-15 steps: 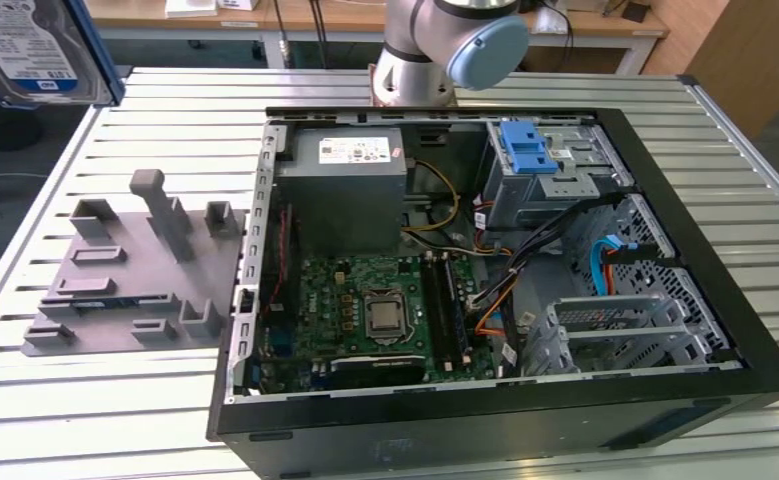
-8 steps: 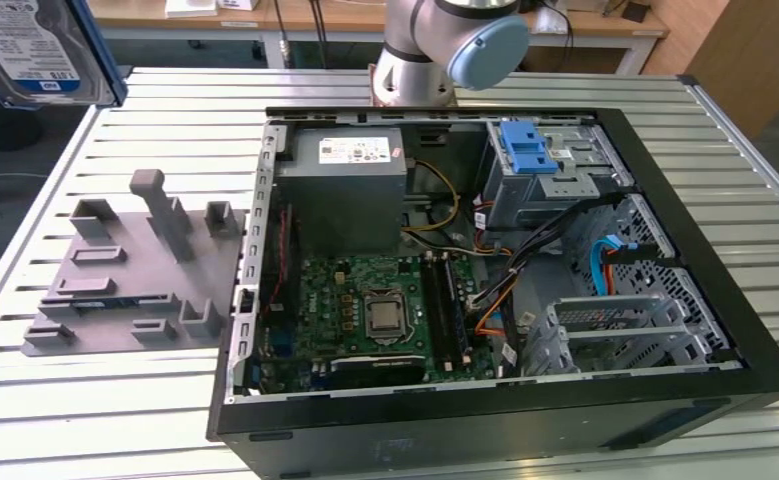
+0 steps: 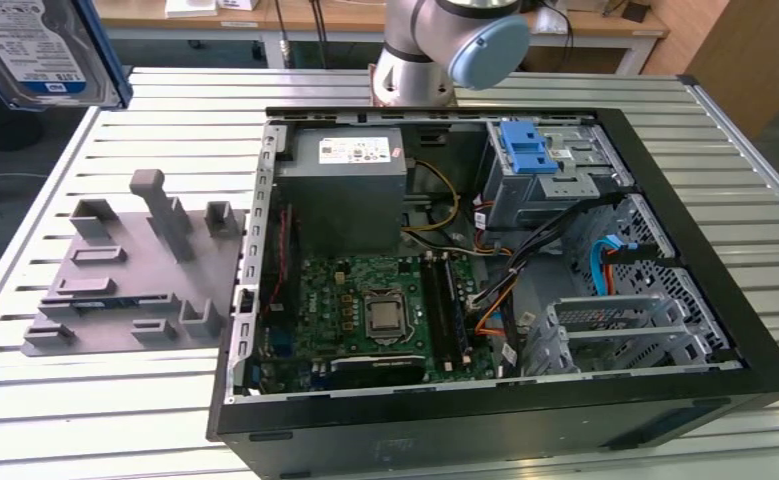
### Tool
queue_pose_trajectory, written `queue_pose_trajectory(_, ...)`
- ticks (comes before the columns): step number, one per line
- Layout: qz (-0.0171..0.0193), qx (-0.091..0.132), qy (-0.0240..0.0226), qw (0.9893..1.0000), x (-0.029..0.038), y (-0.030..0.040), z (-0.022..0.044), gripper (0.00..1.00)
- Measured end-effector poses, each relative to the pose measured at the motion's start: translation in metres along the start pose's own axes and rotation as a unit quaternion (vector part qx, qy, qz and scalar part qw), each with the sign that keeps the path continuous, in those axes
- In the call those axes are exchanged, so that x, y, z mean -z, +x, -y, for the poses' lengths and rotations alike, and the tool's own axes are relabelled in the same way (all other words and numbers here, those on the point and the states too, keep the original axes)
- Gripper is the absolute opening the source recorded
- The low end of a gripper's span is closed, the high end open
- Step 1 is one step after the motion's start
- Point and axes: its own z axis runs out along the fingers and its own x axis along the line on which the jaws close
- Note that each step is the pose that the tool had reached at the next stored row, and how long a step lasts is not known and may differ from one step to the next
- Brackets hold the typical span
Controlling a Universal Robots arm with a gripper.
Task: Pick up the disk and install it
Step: 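Pick up the disk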
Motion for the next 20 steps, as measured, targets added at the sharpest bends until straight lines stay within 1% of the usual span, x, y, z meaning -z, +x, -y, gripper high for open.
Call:
queue_pose_trajectory(6,0.0,0.0,0.0,1.0,0.0003,0.0076,0.0031,0.36)
queue_pose_trajectory(9,0.0001,0.0,0.0,1.0,0.0004,0.012,0.006,0.36)
queue_pose_trajectory(11,0.0,0.0,-0.0001,1.0,0.0007,0.0139,0.011,0.36)
queue_pose_trajectory(14,0.0,0.0,-0.0004,1.0,0.001,0.0159,0.021,0.36)
queue_pose_trajectory(16,0.0,0.0,-0.0005,1.0,0.0012,0.0173,0.0265,0.36)
queue_pose_trajectory(20,0.0,0.0,-0.0007,1.0,0.0015,0.0212,0.0341,0.36)
